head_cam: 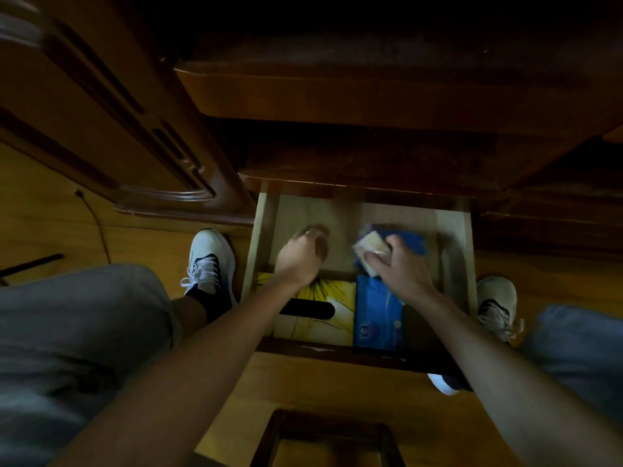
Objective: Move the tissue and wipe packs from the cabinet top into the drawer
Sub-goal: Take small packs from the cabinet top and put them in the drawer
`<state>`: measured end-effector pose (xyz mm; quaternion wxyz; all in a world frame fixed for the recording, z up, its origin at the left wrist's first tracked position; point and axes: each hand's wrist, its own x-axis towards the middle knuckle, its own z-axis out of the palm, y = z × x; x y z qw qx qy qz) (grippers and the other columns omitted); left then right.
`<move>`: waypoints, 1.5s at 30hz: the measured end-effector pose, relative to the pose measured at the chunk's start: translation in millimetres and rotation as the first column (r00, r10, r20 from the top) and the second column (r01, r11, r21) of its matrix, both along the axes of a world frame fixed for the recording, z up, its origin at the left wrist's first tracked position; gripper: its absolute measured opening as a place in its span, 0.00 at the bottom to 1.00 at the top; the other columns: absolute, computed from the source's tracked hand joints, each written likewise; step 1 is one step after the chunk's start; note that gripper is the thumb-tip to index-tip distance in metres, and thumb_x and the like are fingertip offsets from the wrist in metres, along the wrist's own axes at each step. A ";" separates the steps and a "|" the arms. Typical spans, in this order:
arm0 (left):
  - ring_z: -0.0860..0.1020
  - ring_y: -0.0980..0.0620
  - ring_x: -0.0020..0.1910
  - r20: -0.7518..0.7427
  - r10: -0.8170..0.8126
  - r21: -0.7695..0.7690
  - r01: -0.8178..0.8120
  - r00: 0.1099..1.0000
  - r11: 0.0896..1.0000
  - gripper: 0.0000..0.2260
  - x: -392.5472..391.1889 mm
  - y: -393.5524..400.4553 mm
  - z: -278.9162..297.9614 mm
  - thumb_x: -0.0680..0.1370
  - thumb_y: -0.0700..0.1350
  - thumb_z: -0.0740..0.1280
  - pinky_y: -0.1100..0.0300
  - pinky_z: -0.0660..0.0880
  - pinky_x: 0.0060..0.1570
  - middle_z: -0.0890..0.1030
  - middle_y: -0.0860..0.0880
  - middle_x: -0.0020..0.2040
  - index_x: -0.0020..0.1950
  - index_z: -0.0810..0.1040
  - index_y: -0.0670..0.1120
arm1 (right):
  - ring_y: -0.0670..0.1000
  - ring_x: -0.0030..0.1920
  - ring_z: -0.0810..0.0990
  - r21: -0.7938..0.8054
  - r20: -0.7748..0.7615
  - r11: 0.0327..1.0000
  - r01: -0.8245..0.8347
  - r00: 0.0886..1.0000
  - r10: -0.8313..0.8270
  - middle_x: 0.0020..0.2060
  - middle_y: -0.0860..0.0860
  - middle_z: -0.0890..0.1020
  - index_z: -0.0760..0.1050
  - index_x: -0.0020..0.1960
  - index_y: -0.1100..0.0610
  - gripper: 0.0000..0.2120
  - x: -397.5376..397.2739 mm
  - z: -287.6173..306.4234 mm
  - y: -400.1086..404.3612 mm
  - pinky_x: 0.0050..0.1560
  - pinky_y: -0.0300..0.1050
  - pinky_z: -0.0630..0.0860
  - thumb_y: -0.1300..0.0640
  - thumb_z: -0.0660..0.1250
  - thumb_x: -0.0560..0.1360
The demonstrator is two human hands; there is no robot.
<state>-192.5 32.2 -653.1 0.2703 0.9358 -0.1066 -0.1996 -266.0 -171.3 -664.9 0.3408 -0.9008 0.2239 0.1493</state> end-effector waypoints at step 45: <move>0.80 0.40 0.51 0.072 0.425 -0.077 -0.420 0.902 0.904 0.20 -43.7 105.1 -25.3 0.86 0.55 0.51 0.48 0.78 0.46 0.82 0.43 0.52 0.60 0.77 0.44 | 0.61 0.75 0.66 0.048 -0.279 0.957 -0.288 0.916 0.289 0.76 0.58 0.66 0.64 0.78 0.53 0.30 95.6 -44.7 103.8 0.72 0.58 0.68 0.59 0.69 0.79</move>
